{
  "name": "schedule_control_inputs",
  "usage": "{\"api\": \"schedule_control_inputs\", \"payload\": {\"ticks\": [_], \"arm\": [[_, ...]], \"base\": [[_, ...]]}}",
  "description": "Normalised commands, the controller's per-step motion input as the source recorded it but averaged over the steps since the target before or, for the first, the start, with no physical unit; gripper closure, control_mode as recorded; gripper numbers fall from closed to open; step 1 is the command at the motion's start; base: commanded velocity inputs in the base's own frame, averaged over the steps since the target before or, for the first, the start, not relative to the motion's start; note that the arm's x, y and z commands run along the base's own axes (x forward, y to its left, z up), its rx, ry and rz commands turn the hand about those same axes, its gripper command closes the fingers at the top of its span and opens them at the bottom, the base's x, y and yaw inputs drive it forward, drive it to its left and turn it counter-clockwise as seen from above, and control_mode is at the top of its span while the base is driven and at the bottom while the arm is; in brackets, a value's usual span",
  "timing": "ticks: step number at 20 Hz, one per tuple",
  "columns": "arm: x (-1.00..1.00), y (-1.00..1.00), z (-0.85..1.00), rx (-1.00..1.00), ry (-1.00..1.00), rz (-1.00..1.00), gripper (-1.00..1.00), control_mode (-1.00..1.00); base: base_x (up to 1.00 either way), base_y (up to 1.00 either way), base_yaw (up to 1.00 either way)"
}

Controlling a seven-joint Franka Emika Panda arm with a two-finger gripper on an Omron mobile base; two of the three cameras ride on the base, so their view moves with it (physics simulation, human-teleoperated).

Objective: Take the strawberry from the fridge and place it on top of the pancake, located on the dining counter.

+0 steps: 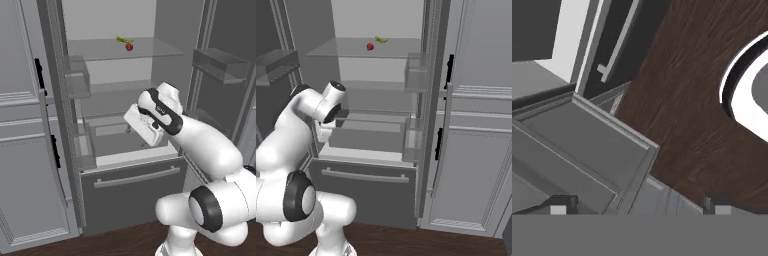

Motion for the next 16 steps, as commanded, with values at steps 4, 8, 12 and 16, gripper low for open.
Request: {"api": "schedule_control_inputs", "payload": {"ticks": [4,8,12,16], "arm": [[0.0,-1.0,-0.44,-0.46,-0.33,0.34,-1.0,-1.0],[-0.18,-1.0,-0.14,-0.25,-0.51,0.55,-1.0,-1.0],[-0.71,-1.0,0.03,-0.06,-0.61,0.63,-1.0,-1.0],[-0.79,-0.61,0.43,-0.11,-0.45,0.69,-1.0,-1.0]], "base": [[0.0,0.0,0.0],[0.0,0.0,0.0],[0.0,0.0,0.0],[0.0,0.0,0.0]]}}
